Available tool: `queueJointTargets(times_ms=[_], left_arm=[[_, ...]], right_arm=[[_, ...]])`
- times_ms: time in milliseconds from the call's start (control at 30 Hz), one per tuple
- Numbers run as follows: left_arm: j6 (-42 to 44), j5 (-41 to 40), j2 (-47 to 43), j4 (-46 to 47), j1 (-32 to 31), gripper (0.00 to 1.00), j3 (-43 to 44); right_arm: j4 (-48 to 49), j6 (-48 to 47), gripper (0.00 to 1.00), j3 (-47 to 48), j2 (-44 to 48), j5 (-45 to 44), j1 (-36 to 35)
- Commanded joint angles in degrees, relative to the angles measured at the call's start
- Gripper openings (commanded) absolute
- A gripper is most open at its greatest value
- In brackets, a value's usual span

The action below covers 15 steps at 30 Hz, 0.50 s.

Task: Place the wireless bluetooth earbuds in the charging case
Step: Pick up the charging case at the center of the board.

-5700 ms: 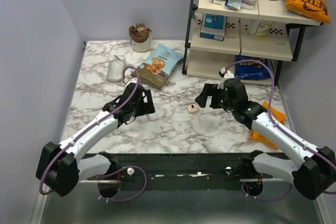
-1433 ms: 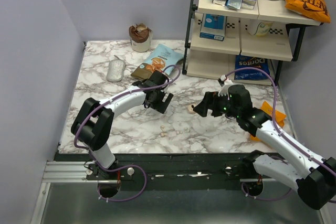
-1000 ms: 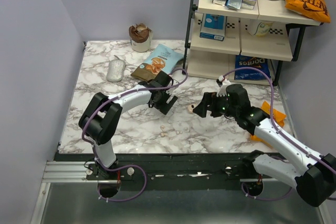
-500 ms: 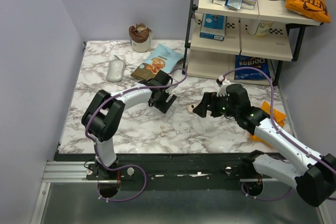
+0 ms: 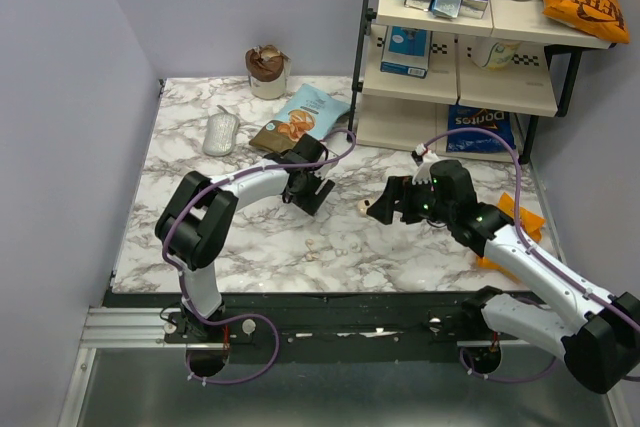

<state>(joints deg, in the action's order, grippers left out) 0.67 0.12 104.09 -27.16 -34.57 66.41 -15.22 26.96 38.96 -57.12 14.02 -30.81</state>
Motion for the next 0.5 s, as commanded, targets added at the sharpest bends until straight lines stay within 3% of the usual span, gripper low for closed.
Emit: queueJointTargets(times_ms=[0, 133, 233, 300, 467], left_arm=[[-0.3, 2.1, 0.2, -1.9, 0.3, 0.76, -0.8], [-0.4, 2.8, -0.5, -1.7, 0.2, 0.64, -1.7], [-2.5, 2.7, -2.6, 0.2, 0.2, 0.47, -2.6], [-3.7, 2.6, -6.1, 1.9, 0.2, 0.33, -3.7], [-8.2, 4.7, -18.8, 13.9, 0.2, 0.16, -8.5]], right_arm=[[-0.6, 0.1, 0.99, 0.2, 0.4, 1.2, -0.3], [-0.5, 0.1, 0.99, 0.4, 0.3, 1.3, -0.3], [-0.6, 0.0, 0.99, 1.2, 0.4, 1.4, -0.3], [-0.9, -0.1, 0.99, 1.8, 0.7, 1.0, -0.3], [-2.2, -0.2, 0.99, 5.3, 1.2, 0.0, -0.3]])
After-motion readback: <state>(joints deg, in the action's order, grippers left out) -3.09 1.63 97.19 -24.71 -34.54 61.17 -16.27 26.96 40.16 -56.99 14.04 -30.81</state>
